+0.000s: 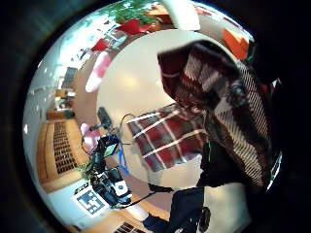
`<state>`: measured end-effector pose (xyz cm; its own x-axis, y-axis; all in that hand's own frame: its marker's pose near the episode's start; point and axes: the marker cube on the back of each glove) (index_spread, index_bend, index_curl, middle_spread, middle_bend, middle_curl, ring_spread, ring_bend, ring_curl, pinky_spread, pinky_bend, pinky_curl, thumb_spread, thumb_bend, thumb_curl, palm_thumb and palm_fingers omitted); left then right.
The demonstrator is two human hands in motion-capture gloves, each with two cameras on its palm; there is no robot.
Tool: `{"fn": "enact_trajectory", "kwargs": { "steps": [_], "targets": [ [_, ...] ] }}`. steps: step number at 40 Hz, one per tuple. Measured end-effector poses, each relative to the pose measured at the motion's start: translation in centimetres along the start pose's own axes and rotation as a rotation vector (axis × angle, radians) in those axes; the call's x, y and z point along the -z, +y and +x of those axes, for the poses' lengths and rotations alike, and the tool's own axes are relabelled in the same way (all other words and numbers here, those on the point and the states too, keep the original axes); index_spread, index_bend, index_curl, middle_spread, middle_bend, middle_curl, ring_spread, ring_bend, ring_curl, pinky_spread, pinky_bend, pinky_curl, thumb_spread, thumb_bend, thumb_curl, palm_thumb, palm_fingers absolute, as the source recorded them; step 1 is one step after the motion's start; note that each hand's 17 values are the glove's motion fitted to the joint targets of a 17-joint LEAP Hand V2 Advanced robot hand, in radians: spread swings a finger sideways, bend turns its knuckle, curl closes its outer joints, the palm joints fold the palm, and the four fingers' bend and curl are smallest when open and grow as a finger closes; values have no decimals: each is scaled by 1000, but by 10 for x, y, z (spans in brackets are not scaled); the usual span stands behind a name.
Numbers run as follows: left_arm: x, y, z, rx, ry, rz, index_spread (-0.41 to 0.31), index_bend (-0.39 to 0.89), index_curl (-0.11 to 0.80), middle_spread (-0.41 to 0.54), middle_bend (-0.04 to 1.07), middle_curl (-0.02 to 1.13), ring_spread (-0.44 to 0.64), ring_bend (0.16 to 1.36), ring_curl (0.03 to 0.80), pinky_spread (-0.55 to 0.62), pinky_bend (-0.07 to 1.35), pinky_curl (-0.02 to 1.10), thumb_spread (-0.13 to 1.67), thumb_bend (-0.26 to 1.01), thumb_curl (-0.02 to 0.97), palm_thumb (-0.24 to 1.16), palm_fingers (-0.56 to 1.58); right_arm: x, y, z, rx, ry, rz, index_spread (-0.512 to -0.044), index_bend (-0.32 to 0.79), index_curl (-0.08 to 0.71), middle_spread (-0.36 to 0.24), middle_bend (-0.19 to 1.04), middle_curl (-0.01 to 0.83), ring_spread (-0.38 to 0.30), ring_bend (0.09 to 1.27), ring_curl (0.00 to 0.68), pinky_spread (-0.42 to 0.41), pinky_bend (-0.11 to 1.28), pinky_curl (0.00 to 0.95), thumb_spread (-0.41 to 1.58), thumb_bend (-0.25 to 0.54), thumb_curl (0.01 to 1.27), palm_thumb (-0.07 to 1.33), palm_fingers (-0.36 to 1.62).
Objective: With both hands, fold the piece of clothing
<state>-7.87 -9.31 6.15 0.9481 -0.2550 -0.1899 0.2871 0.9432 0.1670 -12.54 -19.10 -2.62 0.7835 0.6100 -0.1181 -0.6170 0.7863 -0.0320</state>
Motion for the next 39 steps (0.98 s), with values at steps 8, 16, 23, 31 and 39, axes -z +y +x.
{"fn": "enact_trajectory", "kwargs": {
  "steps": [8,16,23,31,39],
  "targets": [
    [25,21,-61,113,-44,42,-85,133,267,20,206,340,106,602,358,78,466,379,1464,-9,245,184,366,-35,60,-104,152,-9,65,-262,11,194,-231,516,574,-240,873,534,-327,882,486,590,-34,641,926,1169],
    [38,35,-107,181,-80,51,-81,144,281,18,192,354,111,573,345,79,433,370,1470,-3,247,194,397,-79,110,-157,373,-111,-146,-263,21,146,-227,517,572,-236,898,529,-344,869,469,742,-48,600,865,1149],
    [59,49,-139,211,-111,57,-81,153,293,24,167,354,134,551,339,94,414,366,1453,-20,241,163,371,-68,79,-157,406,-262,-12,-241,-31,100,-168,406,533,-207,795,495,-303,869,455,928,-59,522,720,865],
    [93,79,-160,214,-154,69,-81,153,303,71,141,332,176,558,337,140,422,370,1360,-29,226,89,300,-24,74,-97,478,-253,171,-293,149,147,-51,160,451,-8,533,426,-2,820,442,1080,-43,453,596,220],
    [105,97,-173,192,-148,75,-81,160,314,105,141,307,218,564,332,178,440,371,1307,-18,223,72,261,3,96,-21,435,-229,315,-340,173,192,20,123,371,126,427,342,179,784,381,1161,-27,411,535,45]
  ]
}}
